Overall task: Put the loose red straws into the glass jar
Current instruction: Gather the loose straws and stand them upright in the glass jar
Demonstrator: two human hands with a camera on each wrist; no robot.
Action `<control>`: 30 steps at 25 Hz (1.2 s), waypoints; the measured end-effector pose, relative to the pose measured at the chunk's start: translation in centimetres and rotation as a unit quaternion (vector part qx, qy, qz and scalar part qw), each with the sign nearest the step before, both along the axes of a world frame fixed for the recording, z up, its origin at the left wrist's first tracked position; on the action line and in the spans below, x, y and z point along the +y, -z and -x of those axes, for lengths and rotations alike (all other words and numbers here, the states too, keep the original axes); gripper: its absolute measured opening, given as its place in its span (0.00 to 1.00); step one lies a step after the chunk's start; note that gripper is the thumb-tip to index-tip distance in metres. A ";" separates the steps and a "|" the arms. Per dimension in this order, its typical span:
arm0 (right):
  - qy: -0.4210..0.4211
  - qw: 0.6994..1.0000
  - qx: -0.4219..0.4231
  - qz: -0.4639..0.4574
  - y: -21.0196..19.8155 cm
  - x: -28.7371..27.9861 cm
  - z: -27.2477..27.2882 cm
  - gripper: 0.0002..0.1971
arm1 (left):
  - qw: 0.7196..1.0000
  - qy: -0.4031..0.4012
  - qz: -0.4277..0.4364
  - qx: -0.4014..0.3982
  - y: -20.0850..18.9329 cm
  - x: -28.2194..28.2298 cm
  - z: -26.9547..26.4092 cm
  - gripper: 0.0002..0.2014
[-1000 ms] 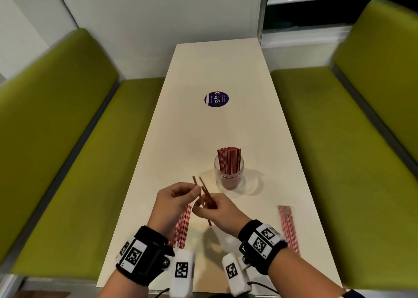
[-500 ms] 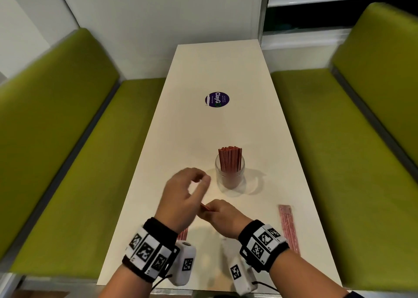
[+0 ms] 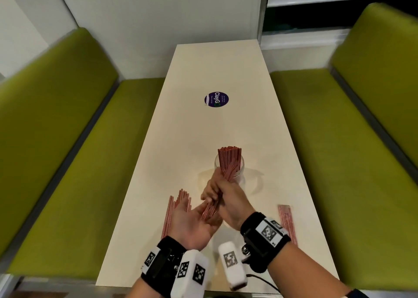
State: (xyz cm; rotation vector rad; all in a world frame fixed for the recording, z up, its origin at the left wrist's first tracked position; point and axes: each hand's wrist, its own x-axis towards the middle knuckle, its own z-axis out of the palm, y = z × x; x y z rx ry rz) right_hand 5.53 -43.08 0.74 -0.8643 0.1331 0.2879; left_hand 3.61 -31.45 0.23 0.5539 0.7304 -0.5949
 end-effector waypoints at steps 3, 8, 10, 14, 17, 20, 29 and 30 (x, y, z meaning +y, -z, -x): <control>-0.022 0.998 0.026 0.052 1.5 1.4 1.6 0.25 | 0.998 -0.049 0.040 -0.020 -0.1 -0.7 0.5 0.33; -0.080 0.975 0.018 0.209 1.4 0.2 0.8 0.27 | 0.921 0.070 -0.292 -0.249 1.1 0.9 -0.2 0.25; -0.168 0.932 0.035 0.320 1.4 0.3 1.0 0.20 | 0.851 0.123 -0.381 -0.340 0.6 1.0 -0.1 0.15; -0.280 0.886 0.028 0.369 2.3 1.9 1.8 0.08 | 0.848 0.125 -0.404 -0.321 1.0 1.1 1.1 0.13; -0.327 0.890 0.034 0.316 3.2 2.0 1.6 0.11 | 0.889 0.021 -0.391 -0.236 2.4 3.0 1.6 0.16; -0.325 0.851 0.033 0.411 4.9 1.9 0.8 0.13 | 0.923 -0.101 -0.335 -0.157 3.2 6.0 2.0 0.12; -0.302 0.640 -0.037 0.705 6.3 7.8 -1.9 0.18 | 0.948 -0.211 -0.232 -0.060 5.5 10.4 2.2 0.12; -0.305 0.640 -0.028 0.704 6.3 7.9 -2.2 0.14 | 0.948 -0.207 -0.233 -0.065 5.5 10.3 2.1 0.12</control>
